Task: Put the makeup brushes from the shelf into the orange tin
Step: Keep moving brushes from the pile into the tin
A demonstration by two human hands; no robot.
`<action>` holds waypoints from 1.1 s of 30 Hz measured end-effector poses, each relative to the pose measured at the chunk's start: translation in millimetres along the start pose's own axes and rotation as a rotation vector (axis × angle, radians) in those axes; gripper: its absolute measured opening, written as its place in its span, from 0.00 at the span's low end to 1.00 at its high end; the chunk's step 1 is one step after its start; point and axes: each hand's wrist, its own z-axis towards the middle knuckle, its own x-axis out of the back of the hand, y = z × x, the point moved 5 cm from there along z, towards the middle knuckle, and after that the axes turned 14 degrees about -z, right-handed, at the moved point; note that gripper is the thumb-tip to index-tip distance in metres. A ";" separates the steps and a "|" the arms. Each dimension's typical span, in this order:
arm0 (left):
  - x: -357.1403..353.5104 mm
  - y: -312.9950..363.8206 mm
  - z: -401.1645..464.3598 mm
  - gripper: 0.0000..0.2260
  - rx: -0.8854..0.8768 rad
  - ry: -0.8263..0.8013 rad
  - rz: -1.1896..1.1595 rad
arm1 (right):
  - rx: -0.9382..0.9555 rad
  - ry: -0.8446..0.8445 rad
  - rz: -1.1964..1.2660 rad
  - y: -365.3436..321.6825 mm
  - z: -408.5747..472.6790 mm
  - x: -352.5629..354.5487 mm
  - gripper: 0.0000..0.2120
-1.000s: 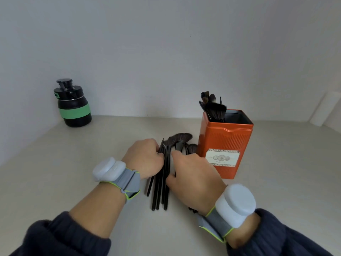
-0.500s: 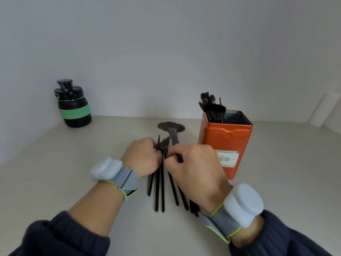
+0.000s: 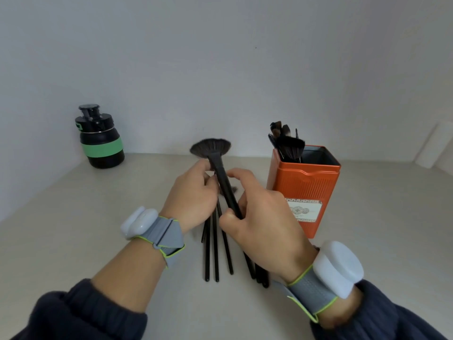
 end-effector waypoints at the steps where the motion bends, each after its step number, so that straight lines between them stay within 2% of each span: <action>1: 1.0 2.5 0.3 0.09 -0.018 0.016 -0.044 | -0.010 -0.001 0.020 0.5 -0.5 -0.2 0.29; 4: 2.8 14.0 -2.6 0.09 -0.100 0.027 -0.146 | -0.030 -0.005 0.054 2.7 -0.7 -1.3 0.35; 6: 2.4 23.8 -7.2 0.09 -0.170 0.005 -0.218 | -0.041 0.028 0.060 4.6 -0.4 -0.7 0.34; 10: -2.9 36.5 -14.1 0.08 -0.250 -0.076 -0.299 | -0.048 0.180 0.059 7.3 1.8 5.0 0.17; 13: 0.0 37.0 -13.6 0.09 -0.252 -0.040 -0.325 | -0.037 0.257 0.082 7.2 1.6 10.9 0.09; 16: 4.3 39.7 -14.6 0.08 -0.252 0.018 -0.354 | -0.009 0.349 0.183 6.0 -0.7 22.1 0.09; 20: 9.3 46.0 -16.6 0.03 -0.246 0.070 -0.393 | 0.003 0.495 0.375 10.5 -2.5 40.2 0.09; 27: 22.6 59.7 -19.1 0.05 -0.214 0.129 -0.822 | -0.005 0.832 0.631 23.2 -10.4 76.9 0.07; 33: 23.9 77.8 -24.9 0.03 -0.332 0.138 -1.054 | 0.024 1.001 0.595 28.9 -14.9 91.8 0.07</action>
